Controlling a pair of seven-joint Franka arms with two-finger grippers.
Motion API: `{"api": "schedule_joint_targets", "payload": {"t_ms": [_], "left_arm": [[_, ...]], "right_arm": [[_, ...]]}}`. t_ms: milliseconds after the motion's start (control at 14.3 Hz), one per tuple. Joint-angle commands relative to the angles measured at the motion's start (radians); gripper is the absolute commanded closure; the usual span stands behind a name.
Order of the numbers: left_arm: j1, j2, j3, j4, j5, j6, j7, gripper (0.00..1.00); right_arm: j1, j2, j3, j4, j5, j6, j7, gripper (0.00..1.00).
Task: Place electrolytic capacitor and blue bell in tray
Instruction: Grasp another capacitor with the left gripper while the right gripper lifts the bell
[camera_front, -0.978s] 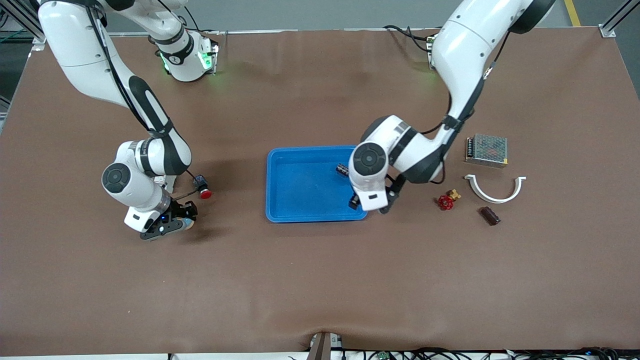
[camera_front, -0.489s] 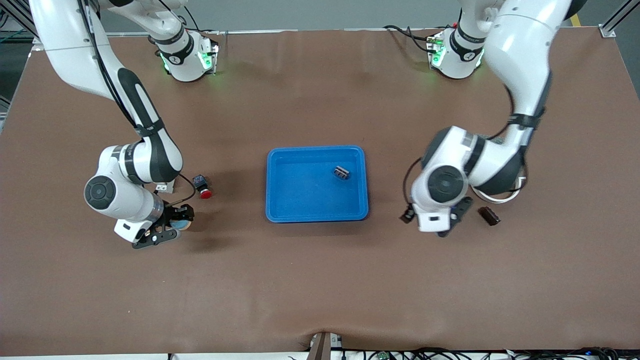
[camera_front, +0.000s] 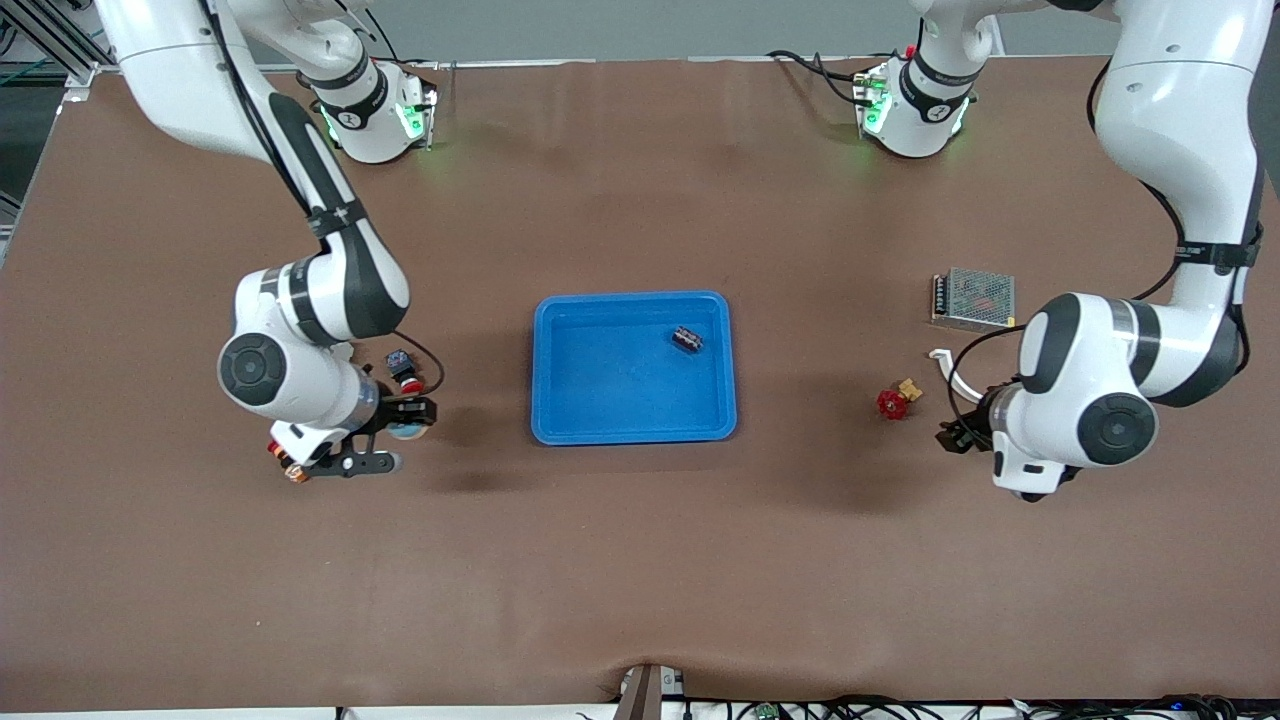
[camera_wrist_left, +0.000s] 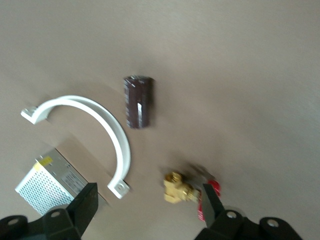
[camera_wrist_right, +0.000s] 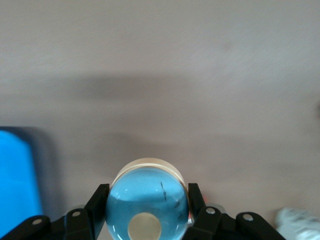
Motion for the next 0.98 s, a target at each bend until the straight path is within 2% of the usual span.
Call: {"api": "schedule_joint_targets", "payload": {"t_ms": [0, 210, 280, 349, 699, 909], "left_arm": [[0.019, 0.013, -0.014, -0.030, 0.124, 0.028, 0.007, 0.19], [0.081, 0.034, -0.012, -0.096, 0.167, 0.166, 0.052, 0.33], [0.096, 0.038, -0.012, -0.115, 0.167, 0.204, 0.071, 0.45], [0.107, 0.044, -0.012, -0.123, 0.167, 0.227, 0.079, 0.53], [0.110, 0.061, -0.015, -0.123, 0.154, 0.257, 0.079, 0.53], [0.110, 0.058, -0.017, -0.120, 0.152, 0.260, 0.076, 0.50]], "right_arm": [[0.049, -0.037, 0.007, -0.010, 0.083, -0.040, 0.117, 0.44], [0.139, -0.049, 0.006, -0.013, 0.085, -0.036, 0.275, 0.44], [0.174, -0.049, 0.004, -0.013, 0.083, -0.028, 0.327, 0.44], [0.211, -0.049, 0.004, -0.015, 0.083, -0.019, 0.384, 0.44], [0.371, -0.042, 0.001, -0.022, 0.068, 0.061, 0.633, 0.44], [0.411, -0.041, 0.001, -0.121, 0.066, 0.200, 0.647, 0.44]]}}
